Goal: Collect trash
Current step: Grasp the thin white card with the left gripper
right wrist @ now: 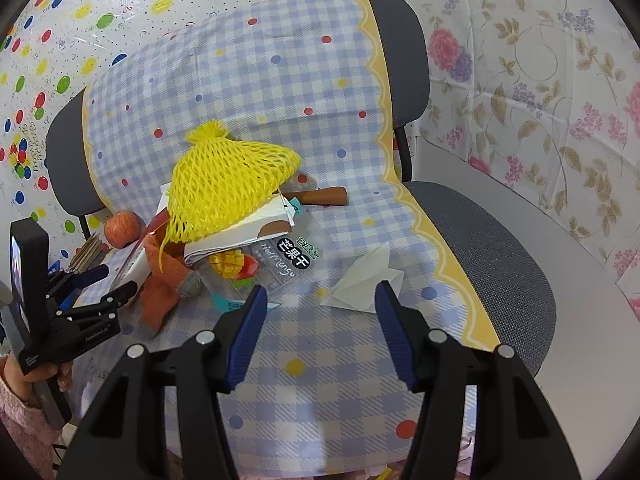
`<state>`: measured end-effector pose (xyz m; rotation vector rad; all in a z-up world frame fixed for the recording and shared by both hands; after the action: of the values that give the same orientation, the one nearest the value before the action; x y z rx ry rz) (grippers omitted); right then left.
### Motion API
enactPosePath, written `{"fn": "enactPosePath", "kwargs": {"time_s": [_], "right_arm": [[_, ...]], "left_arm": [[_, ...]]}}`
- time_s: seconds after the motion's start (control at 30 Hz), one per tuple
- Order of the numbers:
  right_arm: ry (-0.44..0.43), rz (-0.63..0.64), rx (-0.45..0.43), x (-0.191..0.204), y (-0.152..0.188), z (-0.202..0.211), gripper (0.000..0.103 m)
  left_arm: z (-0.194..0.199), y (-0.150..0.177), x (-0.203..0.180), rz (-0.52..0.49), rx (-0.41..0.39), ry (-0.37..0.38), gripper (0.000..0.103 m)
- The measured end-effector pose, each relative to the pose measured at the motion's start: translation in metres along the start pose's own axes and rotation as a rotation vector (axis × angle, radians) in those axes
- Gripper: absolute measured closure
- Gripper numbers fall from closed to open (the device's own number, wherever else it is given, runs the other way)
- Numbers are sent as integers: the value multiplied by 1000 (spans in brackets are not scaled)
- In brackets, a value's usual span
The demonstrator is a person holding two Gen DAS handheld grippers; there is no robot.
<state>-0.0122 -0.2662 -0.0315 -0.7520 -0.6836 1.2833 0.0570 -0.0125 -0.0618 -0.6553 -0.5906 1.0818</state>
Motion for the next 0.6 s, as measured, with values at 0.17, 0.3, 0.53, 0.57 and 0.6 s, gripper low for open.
{"fn": "enactPosePath", "kwargs": {"time_s": [0.17,0.3,0.53,0.57,0.6], "right_arm": [[4,-7,-13,-6,1,4,47],[31,-9,-2,-14,-2,-6,41],[55,-40,36,-20,-8,-43,45],[54,-48,43,-20,-10,-48,53],[55,-61,56,-20,-13,-56,62]], "left_arm": [[26,-4,12,48,-54,16,98],[69,-7,27,168,-108,100,102],[109,0,33,302,-178,193,102],[110,1,32,304,-186,191,102],[110,1,32,307,-192,191,103]]}}
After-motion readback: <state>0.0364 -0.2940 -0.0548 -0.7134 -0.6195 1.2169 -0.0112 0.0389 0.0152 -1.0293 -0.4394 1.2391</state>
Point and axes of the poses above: each gripper's, at about its wrist camera, not at the fingertips, and z roughly against the way its jaws point, x to its left, y to its underside, the point moved 1 cm from there along -z, roughly the way its jaws point, and after that the axes turned 12 degrees about y, right-handed, at the moved point
